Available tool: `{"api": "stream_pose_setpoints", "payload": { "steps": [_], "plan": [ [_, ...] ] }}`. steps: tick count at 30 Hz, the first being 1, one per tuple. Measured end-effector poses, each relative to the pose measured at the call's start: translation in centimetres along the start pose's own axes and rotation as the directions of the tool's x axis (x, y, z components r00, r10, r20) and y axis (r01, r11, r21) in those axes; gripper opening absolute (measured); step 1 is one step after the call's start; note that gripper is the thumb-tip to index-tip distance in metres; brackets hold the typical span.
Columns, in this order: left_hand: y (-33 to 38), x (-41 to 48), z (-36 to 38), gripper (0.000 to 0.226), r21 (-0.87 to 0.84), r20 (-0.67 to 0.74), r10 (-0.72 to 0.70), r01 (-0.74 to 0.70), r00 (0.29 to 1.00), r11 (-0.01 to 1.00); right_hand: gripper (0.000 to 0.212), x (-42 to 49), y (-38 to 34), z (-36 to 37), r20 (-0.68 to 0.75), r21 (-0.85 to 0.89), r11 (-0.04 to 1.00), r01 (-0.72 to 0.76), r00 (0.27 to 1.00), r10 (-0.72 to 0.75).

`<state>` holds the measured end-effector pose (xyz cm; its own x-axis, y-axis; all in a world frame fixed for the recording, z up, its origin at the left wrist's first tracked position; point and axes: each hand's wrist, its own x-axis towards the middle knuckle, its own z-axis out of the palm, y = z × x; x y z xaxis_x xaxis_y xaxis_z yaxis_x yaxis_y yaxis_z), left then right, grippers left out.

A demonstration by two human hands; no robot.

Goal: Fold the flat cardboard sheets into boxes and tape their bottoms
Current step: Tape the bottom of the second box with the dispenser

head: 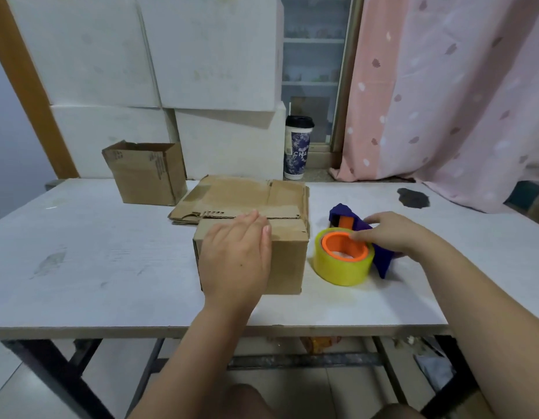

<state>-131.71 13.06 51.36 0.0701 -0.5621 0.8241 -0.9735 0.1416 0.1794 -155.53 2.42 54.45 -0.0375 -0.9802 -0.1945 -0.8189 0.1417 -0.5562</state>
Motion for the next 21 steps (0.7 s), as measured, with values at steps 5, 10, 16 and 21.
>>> {"api": "stream_pose_setpoints", "payload": {
  "steps": [5,10,16,21],
  "plan": [
    [0.5,0.0,0.7,0.039,0.0,-0.004,-0.013,0.013,1.0,1.0,0.043,-0.2,0.5,0.4,0.112,0.059,0.998,-0.012,0.994,0.005],
    [0.4,-0.2,0.9,0.039,-0.011,-0.034,0.013,-0.013,0.999,1.0,0.023,0.0,0.5,1.5,-0.037,0.087,0.996,0.008,0.999,-0.004],
    [0.5,-0.4,0.9,0.036,-0.016,-0.057,0.019,-0.02,0.998,1.0,0.022,0.0,1.2,1.5,-0.08,0.149,0.988,0.049,0.996,-0.037],
    [0.5,-0.5,1.0,0.037,-0.018,-0.067,0.017,-0.018,0.998,1.0,0.021,-0.3,1.9,1.6,-0.192,0.244,0.963,0.114,0.979,-0.068]
  ]
}}
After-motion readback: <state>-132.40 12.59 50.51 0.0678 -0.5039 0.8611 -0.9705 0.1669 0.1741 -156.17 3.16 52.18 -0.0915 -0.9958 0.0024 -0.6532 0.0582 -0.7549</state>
